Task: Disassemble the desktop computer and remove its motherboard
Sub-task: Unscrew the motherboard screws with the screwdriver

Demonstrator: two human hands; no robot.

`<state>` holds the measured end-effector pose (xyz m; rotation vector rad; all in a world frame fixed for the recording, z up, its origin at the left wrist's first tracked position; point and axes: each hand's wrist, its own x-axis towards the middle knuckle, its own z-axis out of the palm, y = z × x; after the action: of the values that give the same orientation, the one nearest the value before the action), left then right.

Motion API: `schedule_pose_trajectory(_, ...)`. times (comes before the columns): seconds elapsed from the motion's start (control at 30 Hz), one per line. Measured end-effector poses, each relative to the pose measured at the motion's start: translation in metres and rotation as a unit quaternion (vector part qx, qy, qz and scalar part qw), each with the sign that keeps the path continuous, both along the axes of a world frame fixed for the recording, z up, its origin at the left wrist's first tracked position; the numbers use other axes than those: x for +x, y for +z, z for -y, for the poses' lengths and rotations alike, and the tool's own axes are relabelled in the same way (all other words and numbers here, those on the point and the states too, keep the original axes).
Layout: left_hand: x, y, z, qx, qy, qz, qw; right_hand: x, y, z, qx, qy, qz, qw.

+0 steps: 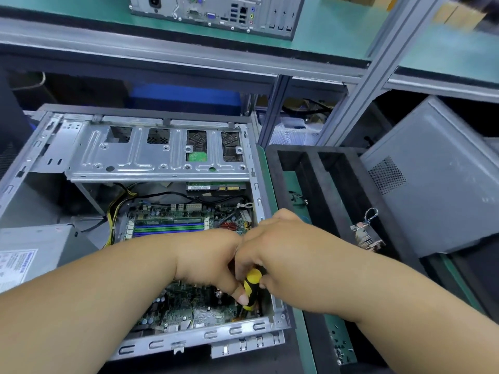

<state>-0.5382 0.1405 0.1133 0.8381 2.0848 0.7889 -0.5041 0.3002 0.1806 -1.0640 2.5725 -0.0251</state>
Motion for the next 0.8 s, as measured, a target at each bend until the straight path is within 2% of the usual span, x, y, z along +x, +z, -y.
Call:
schedule_pose_trajectory(0.13, 0.002, -0.005, -0.002, 0.035, 0.01, 0.005, 0.999, 0.014, 0.007, -0.007, -0.093, -0.087, 0.0, 0.992)
schedule_pose_trajectory(0.23, 0.004, -0.004, -0.002, 0.038, 0.012, 0.013, 0.999, 0.02, 0.006, -0.002, -0.054, -0.105, -0.043, 0.992)
schedule_pose_trajectory(0.37, 0.011, 0.004, -0.003, 0.003, 0.013, -0.028, 1.0, 0.02, 0.003, 0.006, -0.011, -0.08, -0.062, 0.995)
schedule_pose_trajectory(0.47, 0.015, 0.015, -0.001, -0.041, 0.008, -0.054, 0.998, 0.02, 0.003, 0.008, -0.018, -0.061, -0.078, 0.995)
schedule_pose_trajectory(0.63, 0.018, 0.031, 0.007, -0.052, 0.037, -0.045, 0.997, 0.02, 0.004, 0.008, -0.043, -0.065, -0.08, 0.994)
schedule_pose_trajectory(0.8, 0.029, 0.027, 0.01, -0.009, 0.08, -0.043, 0.996, 0.021, 0.001, 0.008, -0.029, -0.064, -0.087, 0.994)
